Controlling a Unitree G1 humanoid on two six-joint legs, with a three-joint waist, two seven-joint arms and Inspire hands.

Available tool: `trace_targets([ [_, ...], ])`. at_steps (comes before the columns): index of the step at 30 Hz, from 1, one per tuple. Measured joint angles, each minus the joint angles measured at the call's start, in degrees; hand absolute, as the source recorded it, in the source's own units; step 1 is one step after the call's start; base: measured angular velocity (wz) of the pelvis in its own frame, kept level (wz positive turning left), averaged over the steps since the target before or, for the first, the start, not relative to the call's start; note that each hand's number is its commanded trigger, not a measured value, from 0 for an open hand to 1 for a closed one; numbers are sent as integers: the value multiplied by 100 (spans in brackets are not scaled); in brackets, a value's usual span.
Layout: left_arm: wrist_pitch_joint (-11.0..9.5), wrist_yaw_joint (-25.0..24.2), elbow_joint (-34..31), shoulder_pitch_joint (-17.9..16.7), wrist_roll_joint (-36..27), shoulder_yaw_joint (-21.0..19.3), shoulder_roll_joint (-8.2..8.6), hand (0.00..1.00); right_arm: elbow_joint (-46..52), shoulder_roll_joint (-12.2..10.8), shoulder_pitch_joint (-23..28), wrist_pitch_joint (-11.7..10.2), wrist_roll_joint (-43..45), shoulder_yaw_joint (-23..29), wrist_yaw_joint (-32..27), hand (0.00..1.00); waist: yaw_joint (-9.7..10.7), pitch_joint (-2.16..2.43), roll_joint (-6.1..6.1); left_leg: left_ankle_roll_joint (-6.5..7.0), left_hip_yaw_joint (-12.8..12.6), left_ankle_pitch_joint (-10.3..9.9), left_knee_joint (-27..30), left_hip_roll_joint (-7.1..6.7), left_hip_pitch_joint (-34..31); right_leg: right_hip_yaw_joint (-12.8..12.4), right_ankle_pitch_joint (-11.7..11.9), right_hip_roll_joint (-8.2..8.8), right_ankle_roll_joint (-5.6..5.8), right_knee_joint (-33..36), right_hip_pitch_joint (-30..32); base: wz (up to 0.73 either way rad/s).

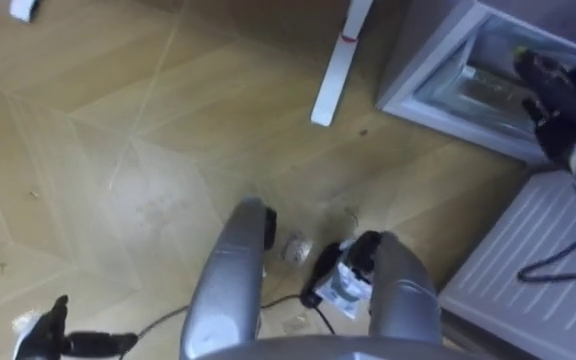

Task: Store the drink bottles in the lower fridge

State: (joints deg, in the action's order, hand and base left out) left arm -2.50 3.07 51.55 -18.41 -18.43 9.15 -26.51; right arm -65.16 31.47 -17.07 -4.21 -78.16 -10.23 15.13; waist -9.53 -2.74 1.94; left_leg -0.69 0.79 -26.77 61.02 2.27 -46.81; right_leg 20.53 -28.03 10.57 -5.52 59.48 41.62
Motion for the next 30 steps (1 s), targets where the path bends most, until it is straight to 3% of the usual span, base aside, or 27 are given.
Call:
trace_targets([
  [3, -2, 2, 162, 106, 10, -25, 180, 0, -164, -131, 492, 10, 203, 64, 82, 0, 6, 72, -100, 39, -79, 23, -273, -6, 322, -57, 45, -24, 67, -235, -267, -6],
  [9, -71, 21, 329, 209, 58, -7, 425, 0, -241, -640, 937, 11, 282, 64, 130, 0, 180, 114, -141, 7, -227, 64, -708, 27, 875, -193, 107, -125, 104, -599, -676, -11],
  [13, -123, 4, 365, 238, 61, -9, 459, 0, -238, -834, 931, 10, 298, 274, 195, 0, 294, 117, -167, -1, -239, 70, -775, 65, 969, -202, 135, -176, 96, -704, -761, -8],
  [17, -124, -2, 495, 369, 62, -9, 616, 0, -239, -956, 816, 8, 136, 395, 348, 0, 291, 126, -243, 18, -247, 91, -850, 97, 992, -237, 240, -258, 132, -861, -784, -7],
  [20, -124, 0, 596, 460, 62, -16, 637, 0, -236, -1072, 794, 7, -3, 492, 411, 0, 296, 126, -246, 45, -258, 109, -882, 80, 994, -250, 264, -248, 158, -888, -785, 0],
  [26, -127, 1, 700, 535, 63, -16, 816, 0, -238, -1094, 774, 5, -77, 607, 443, 0, 299, 102, -302, 109, -293, 222, -1096, 7, 1041, -270, 383, -207, 223, -1057, -813, 2],
  [30, -128, 16, 705, 535, 124, -17, 822, 0, -295, -1107, 725, 5, -159, 715, 441, 0, 298, 83, -337, 130, -308, 273, -1204, -9, 1036, -269, 454, -205, 234, -1173, -807, -2],
])
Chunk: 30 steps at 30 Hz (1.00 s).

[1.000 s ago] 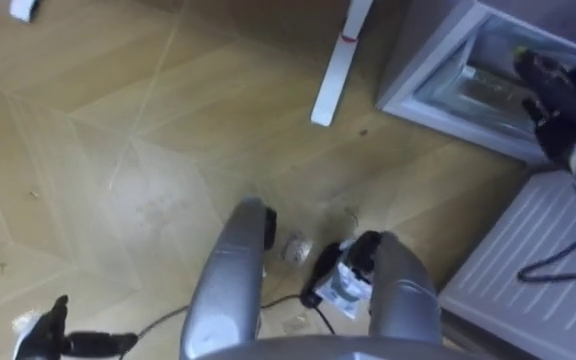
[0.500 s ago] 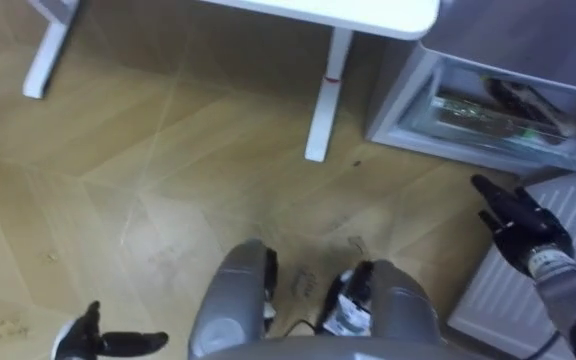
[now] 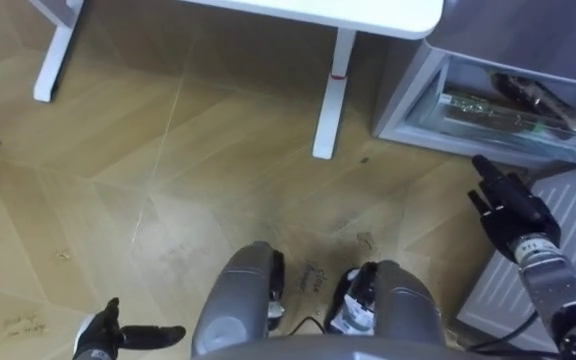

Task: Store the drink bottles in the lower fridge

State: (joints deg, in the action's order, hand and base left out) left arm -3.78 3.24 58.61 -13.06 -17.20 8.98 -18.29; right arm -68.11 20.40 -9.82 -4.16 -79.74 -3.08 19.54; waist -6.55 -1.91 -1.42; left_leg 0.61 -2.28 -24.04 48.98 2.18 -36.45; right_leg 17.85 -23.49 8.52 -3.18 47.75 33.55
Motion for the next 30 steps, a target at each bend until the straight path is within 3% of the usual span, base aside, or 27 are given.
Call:
trace_targets([
  [19, 41, 11, -11, 52, 44, 4, 9, 0, -239, -44, -352, 63, -378, 236, -132, 0, 16, 5, 5, 27, -107, 35, -58, -7, -106, -84, 29, 27, 5, 8, 197, -2],
  [22, 144, 23, -13, 133, 24, 22, 8, 0, -261, -35, -586, 87, -443, 279, -163, 0, -17, 10, 33, 41, -197, 54, 35, -3, -385, -199, 51, 37, -6, 153, 547, -13],
  [26, 163, 46, -73, 234, -71, 30, -14, 0, -302, 64, -1107, 195, -547, 271, -247, 0, -18, -21, 83, 50, -324, 56, 454, 12, -980, -387, 44, 58, -34, 618, 1239, -13],
  [30, 230, 90, -201, 243, -107, 80, -68, 0, -285, 324, -1476, 282, -553, 193, -343, 0, -20, -35, 105, 109, -336, 19, 1070, 12, -1737, -369, -73, 253, -122, 1226, 1934, 8],
])
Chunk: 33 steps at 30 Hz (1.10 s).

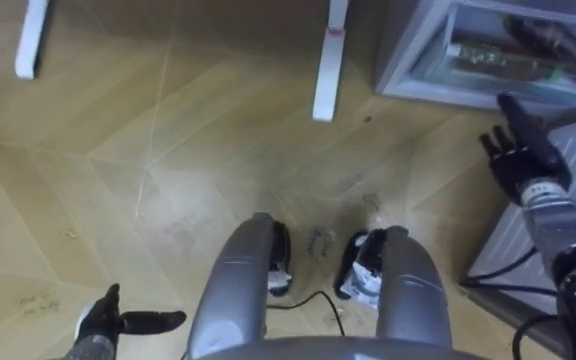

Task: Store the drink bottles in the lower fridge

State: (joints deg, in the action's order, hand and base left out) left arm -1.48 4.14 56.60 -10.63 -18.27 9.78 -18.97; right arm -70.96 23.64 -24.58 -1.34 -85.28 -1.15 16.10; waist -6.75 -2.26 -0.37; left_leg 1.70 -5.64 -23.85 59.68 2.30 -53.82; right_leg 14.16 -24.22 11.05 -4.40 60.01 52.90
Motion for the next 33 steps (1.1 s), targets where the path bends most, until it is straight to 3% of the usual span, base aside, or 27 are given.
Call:
trace_targets([
  [4, 43, 11, -260, -14, 38, 107, -111, 0, 15, 392, -329, 54, 60, -102, -17, 0, -81, -10, 67, 98, 17, -104, 612, -7, -785, -11, -150, 125, -9, 675, 740, 24],
  [6, 127, 26, -401, -25, 50, 347, -205, 0, 20, 670, -619, 50, 48, -168, -48, 0, -95, -24, 141, 109, 10, -130, 974, -134, -1211, -53, -261, 321, -8, 1158, 1177, 27],
  [8, 178, 29, -517, -61, 54, 408, -291, 0, 66, 750, -796, 50, 58, -227, -67, 0, -132, -42, 240, 112, 13, -132, 1200, -192, -1454, -87, -338, 417, -19, 1437, 1422, 24],
  [12, 281, 65, -898, -258, 33, 414, -416, 0, 292, 802, -928, 25, 14, -385, -236, 0, -140, -48, 465, 101, 85, -116, 1523, -219, -1904, -54, -415, 605, -108, 1809, 1811, 19],
  [21, 361, 72, -1184, -235, -28, 467, -459, 0, 930, 915, -952, -170, 25, -466, -770, 0, -97, -62, 514, 96, 112, -64, 1746, -301, -2441, -37, -419, 791, -121, 2080, 2319, 4],
  [26, 329, 149, -1404, -308, -30, 469, -477, 0, 1063, 955, -1144, -217, 57, -839, -1284, 0, -154, -87, 547, 74, 125, -52, 1709, -308, -2461, 65, -429, 910, -137, 2056, 2323, -8],
  [31, 199, 94, -1953, -797, -141, 459, -584, 0, 1480, 990, -1147, -258, 60, -984, -1915, 0, -160, -94, 552, 65, 139, -49, 1686, -334, -2481, 147, -463, 1048, -159, 2071, 2327, 1],
  [33, 190, 53, -2015, -994, -265, 449, -746, 0, 1645, 1053, -1147, -278, 56, -1154, -2183, 0, -149, -116, 591, 4, 226, -15, 1630, -475, -2492, 208, -521, 1154, -150, 2077, 2323, 8],
])
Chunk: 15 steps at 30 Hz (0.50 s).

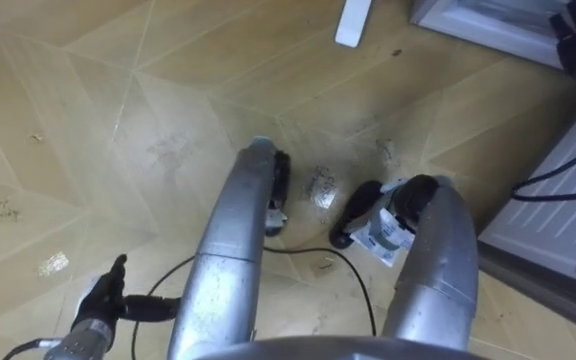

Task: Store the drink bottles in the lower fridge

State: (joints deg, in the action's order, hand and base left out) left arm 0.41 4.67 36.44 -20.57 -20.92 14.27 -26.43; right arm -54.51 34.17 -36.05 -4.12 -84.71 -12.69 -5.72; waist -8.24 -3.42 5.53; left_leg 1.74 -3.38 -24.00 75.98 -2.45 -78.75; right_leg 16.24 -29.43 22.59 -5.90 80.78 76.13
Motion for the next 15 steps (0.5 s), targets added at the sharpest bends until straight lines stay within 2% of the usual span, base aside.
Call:
trace_targets([
  [1, 4, 6, 2, -22, -20, -1, -30, 0, 30, 34, 0, 0, -2, -57, -80, 0, 1, 0, 0, -9, 30, 5, -16, -50, -4, 31, -17, 49, 0, -1, -11, 8],
  [4, -6, 19, 51, -163, -219, 1, -192, 0, 126, 104, -2, -10, -11, -249, -367, 0, -48, -6, -2, -41, 95, 23, -27, -60, 9, 171, -85, 150, 17, 11, -89, 7],
  [10, -146, 28, 203, -265, -456, 9, -208, 0, 122, 117, -1, -18, -30, -305, -699, 0, -198, -20, -19, -94, 227, 51, -27, -130, 83, 264, -143, 149, -37, 19, -222, 3],
  [15, -213, 15, 456, -276, -468, 5, -209, 0, 122, 125, -1, -148, -28, -305, -917, 0, -334, -36, -46, -109, 262, 53, -28, -129, 82, 298, -164, 151, -66, 34, -234, 2],
])
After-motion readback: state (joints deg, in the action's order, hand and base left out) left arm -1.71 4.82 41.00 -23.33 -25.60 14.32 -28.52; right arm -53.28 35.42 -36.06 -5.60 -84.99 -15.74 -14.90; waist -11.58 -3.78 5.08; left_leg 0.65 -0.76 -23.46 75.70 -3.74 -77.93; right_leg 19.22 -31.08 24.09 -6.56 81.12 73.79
